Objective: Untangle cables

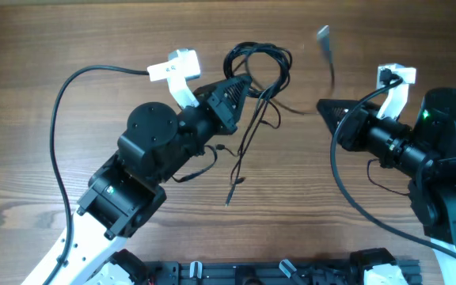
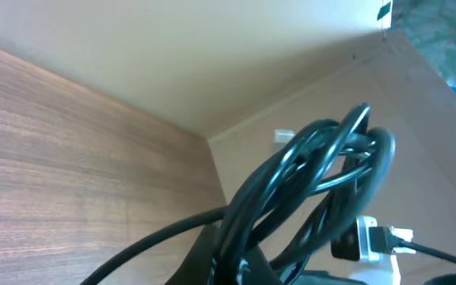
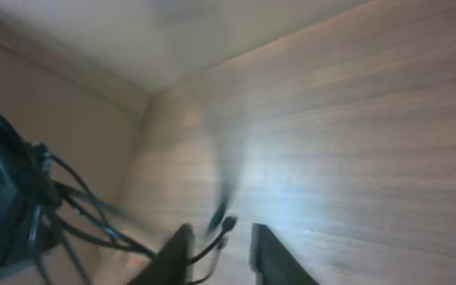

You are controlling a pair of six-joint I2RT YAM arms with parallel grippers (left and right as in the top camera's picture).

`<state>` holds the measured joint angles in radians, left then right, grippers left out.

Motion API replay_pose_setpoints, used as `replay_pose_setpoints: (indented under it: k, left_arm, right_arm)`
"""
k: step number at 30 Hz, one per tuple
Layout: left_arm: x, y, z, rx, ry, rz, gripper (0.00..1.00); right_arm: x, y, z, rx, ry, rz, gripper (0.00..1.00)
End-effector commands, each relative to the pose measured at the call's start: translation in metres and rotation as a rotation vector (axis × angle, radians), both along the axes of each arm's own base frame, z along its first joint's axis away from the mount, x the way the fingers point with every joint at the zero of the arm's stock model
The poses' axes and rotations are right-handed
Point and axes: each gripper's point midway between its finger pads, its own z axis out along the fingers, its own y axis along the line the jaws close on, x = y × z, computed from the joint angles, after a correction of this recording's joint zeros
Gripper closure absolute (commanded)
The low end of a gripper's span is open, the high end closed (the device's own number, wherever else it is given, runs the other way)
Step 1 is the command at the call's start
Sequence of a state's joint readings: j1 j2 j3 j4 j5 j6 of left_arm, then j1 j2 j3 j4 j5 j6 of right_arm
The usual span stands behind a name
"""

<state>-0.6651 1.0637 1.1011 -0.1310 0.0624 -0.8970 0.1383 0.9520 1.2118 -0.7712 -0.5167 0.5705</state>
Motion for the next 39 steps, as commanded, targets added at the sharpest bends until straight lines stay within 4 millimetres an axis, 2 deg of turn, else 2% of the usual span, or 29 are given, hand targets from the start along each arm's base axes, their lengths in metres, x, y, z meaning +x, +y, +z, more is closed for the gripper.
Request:
replay_pose_setpoints:
  k: [1, 4, 8, 10, 15, 22, 28, 31, 33, 36, 39]
  left_arm:
    - [0.000, 0.008, 0.013, -0.029, -0.025, 0.031, 0.96]
    - [0.000, 0.008, 0.013, -0.028, -0.025, 0.030, 0.96]
    - [-0.003, 0.004, 0.012, -0.014, -0.028, -0.001, 0.96]
    - [-0.009, -0.002, 0.011, 0.039, -0.078, -0.055, 0.96]
    - [-0.035, -0.023, 0.005, 0.220, -0.259, -0.271, 0.96]
    - [-0.042, -0.024, -0.020, 0.387, -0.313, -0.345, 0.96]
    - [-0.049, -0.027, -0.020, 0.377, -0.314, -0.386, 0.96]
    - [-0.065, -0.036, -0.019, 0.384, -0.383, -0.493, 0.96]
    - [-0.068, -0.037, -0.019, 0.381, -0.387, -0.516, 0.96]
    - [-0.069, -0.037, -0.024, 0.388, -0.370, -0.521, 0.96]
    - [-0.069, -0.037, -0.027, 0.392, -0.358, -0.524, 0.96]
  right_arm:
    - [-0.002, 0.003, 0.003, 0.059, 0.037, -0.004, 0.40]
    - [-0.003, 0.003, 0.003, 0.046, 0.025, 0.004, 0.22]
    - [-0.004, 0.009, 0.012, -0.027, -0.098, 0.101, 0.17]
    - [-0.009, 0.017, 0.022, -0.050, -0.185, 0.186, 0.17]
    - [-0.037, 0.045, 0.049, -0.128, -0.518, 0.515, 0.17]
    - [-0.046, 0.045, 0.059, -0.257, -0.717, 0.576, 0.19]
    - [-0.058, 0.043, 0.067, -0.472, -0.992, 0.648, 0.18]
    - [-0.056, 0.043, 0.067, -0.563, -1.088, 0.677, 0.19]
    - [-0.056, 0.043, 0.067, -0.610, -1.140, 0.693, 0.19]
    - [-0.056, 0.043, 0.067, -0.672, -1.208, 0.713, 0.24]
    - [-0.056, 0.043, 0.067, -0.701, -1.238, 0.721, 0.36]
